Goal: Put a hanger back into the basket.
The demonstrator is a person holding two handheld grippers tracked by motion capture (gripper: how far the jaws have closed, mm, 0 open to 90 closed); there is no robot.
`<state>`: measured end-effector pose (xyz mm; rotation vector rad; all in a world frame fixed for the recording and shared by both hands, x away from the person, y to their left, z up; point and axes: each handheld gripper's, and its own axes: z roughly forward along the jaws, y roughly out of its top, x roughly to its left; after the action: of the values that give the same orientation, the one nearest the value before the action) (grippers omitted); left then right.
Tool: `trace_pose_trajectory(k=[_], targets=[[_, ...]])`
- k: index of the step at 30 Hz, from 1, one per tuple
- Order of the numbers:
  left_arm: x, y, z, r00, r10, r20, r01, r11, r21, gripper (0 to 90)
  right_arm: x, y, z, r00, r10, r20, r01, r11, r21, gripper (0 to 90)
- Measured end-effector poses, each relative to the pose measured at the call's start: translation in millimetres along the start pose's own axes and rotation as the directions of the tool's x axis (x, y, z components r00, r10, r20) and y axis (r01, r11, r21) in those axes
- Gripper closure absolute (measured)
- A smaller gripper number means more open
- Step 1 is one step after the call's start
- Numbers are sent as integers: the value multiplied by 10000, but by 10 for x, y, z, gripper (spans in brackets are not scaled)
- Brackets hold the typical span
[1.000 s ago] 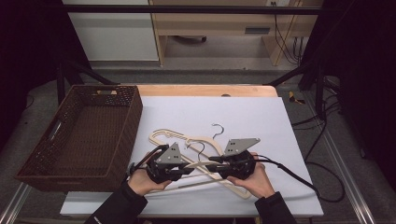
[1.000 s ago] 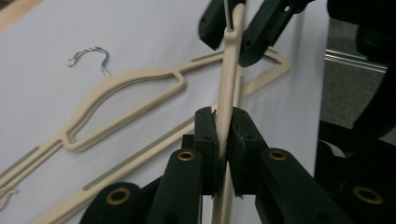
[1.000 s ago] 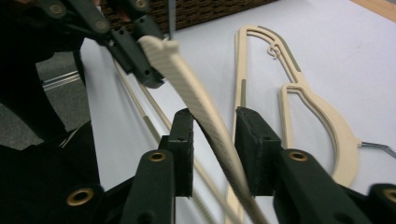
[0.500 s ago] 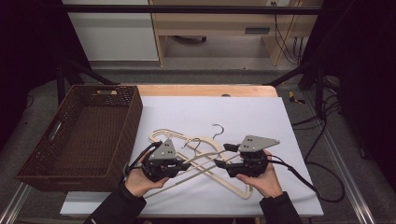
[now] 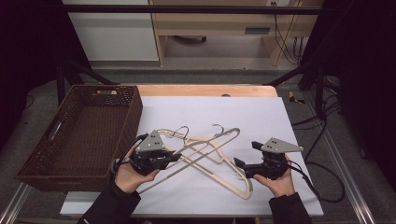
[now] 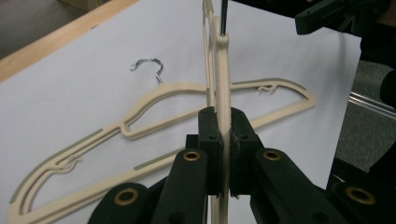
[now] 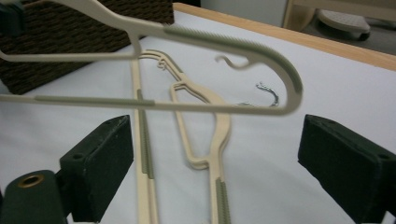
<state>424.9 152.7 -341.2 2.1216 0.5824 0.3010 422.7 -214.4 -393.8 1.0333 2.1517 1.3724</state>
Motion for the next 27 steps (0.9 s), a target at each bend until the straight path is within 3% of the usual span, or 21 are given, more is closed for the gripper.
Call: trace_pose_trajectory(k=[7,13,19,20,21,27], targets=[[78,200,-328,9997,71,-217,-85,9978,-653,862,-96,-95,-121,9983,398,422,-379,9983,-451,83],[144,392,-611,9987,102,-490,-155,9938,-1099,862,-147,-143,-170,9969,603,503,-573,9966,-585,78],[353,489,-882,9951,-130,-978,4,9918,-1275,862,-138,-153,-191,9975,524,466,-489,9961,-730,71],[470,498,-985,9933,-272,-1121,111,9898,-1417,862,-137,-155,-192,9975,539,456,-505,9960,-742,69],[470,498,-985,9933,-272,-1121,111,9898,-1417,862,-140,-159,-190,9974,552,473,-515,9959,-745,67],[827,454,-1241,9792,-768,-1876,468,9861,-1592,862,-147,-172,-185,9969,604,511,-564,9955,-767,63]])
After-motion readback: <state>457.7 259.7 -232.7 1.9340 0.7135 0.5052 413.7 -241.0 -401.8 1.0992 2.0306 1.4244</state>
